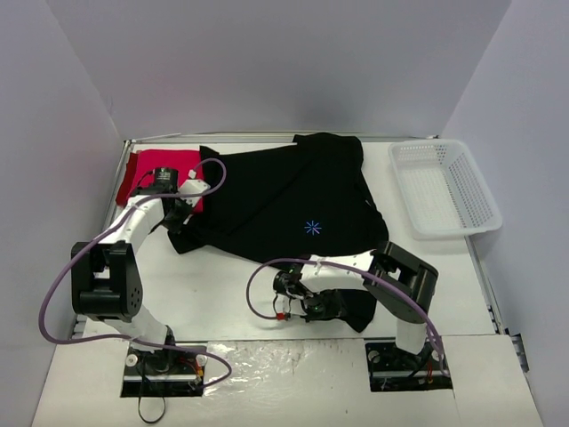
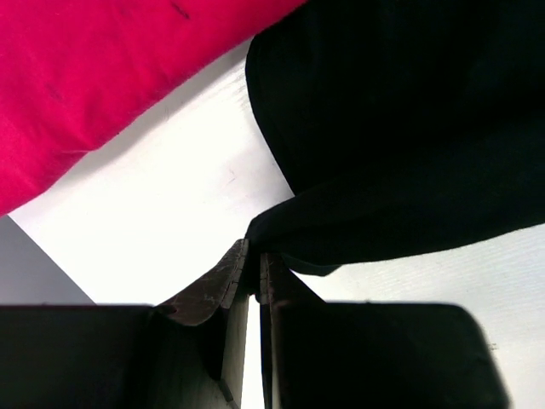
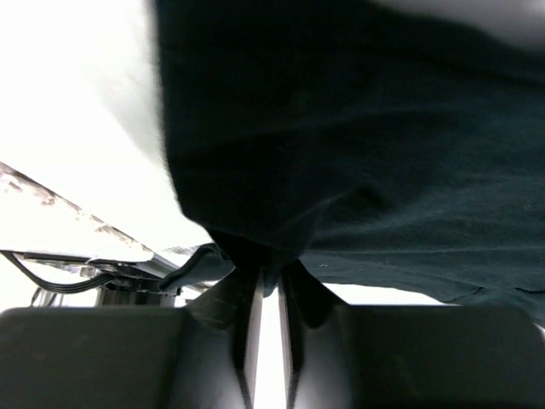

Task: Fold and stack the t-shirts
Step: Grap the side of the flattened tshirt closest away from the robot with both arms, then fold the flattened tshirt in 1/3 of the way

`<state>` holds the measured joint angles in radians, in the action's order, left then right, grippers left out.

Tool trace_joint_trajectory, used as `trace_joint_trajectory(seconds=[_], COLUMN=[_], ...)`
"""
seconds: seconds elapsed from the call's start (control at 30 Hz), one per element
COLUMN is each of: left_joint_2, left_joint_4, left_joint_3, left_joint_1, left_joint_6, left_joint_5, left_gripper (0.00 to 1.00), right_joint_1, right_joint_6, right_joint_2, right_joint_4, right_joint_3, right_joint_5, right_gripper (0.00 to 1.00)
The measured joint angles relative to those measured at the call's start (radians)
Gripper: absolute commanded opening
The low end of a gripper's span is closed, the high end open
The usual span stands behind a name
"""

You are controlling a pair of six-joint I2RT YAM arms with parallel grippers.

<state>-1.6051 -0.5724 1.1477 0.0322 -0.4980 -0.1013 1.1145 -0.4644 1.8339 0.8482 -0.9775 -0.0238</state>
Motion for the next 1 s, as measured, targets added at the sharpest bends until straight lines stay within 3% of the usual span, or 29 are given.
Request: trace_joint_trajectory(seconds=[0.03,0.43,0.67,1.0], left_joint_2=[0.006,0.344,0.521,0.657], left_joint_4=[-0.005,-0.133,-0.215,-0.263], left_joint_3=[0.000,-0.167,-0.299,-0.424], left_joint_1=[0.000,0.000,0.000,0.000], left_joint_6=[-0.001,-0.086,-0.156,-0.211], left_joint_5=[-0.002,-0.105,-0.124,-0.112], left_gripper=[0.02,0.02,0.02,0.02], right_joint_1=[-0.006,-0.269,-0.295,-0.398], right_joint_6=[-0.002,-0.103,-0.142,-0.179], right_joint_2=[-0.001,-0.164,-0.169,-0.208], right_joint_4=[0.001,0.144,0.206,0.243], right_joint_3=[-0.001,-0.094,-0.094,-0.082], right_joint_5=[0.002,0.110,0.159,0.227], right_gripper=[0.00,0.00,0.00,0.00])
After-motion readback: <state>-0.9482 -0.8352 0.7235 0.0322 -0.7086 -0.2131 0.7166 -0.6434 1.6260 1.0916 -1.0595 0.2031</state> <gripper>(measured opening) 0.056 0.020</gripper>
